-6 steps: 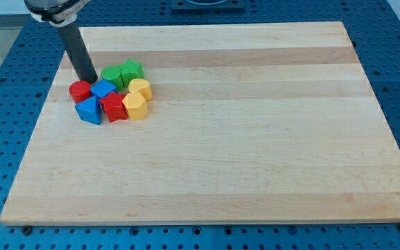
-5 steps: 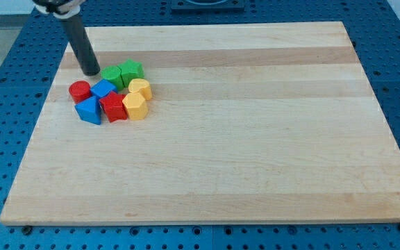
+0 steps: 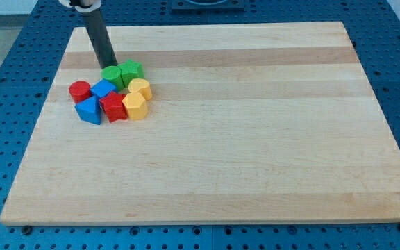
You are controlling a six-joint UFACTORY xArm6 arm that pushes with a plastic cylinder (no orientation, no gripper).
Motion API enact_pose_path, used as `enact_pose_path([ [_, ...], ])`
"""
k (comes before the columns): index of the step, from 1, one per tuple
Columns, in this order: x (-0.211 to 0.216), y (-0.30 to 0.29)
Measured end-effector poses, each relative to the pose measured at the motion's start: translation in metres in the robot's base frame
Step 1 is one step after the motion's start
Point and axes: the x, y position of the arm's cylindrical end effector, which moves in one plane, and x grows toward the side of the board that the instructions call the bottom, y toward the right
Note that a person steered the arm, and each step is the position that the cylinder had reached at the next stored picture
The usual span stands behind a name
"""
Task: Separate green star and green circle
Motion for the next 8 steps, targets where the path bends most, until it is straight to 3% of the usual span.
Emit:
enact_pose_path([
  [3,0.010,-0.039],
  [8,0.027,-0.013],
])
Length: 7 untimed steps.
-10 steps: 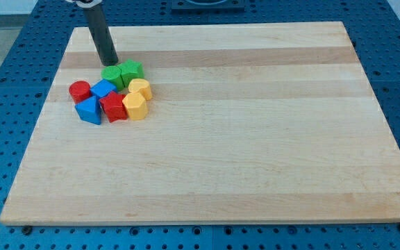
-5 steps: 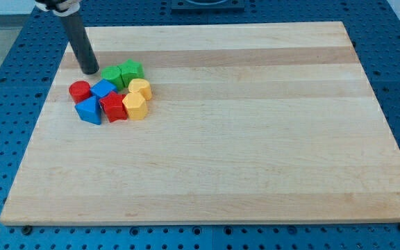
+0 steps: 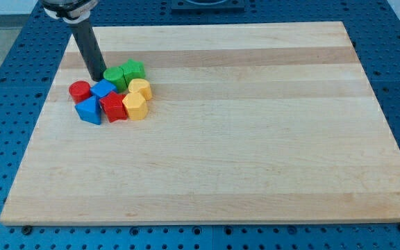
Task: Separate green star and green circle
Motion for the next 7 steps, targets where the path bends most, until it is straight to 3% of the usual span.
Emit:
enact_pose_path([
  [3,0.009,0.006],
  [7,0.008,0.059],
])
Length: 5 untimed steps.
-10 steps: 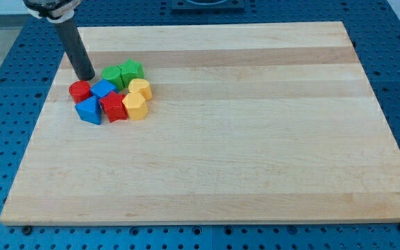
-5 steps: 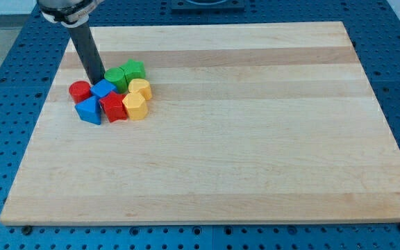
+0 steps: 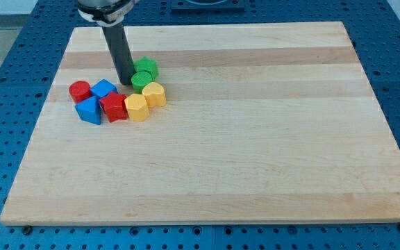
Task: Separate green star and green circle
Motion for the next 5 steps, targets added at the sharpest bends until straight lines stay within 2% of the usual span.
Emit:
enact_pose_path([
  [5,0.005,0.101],
])
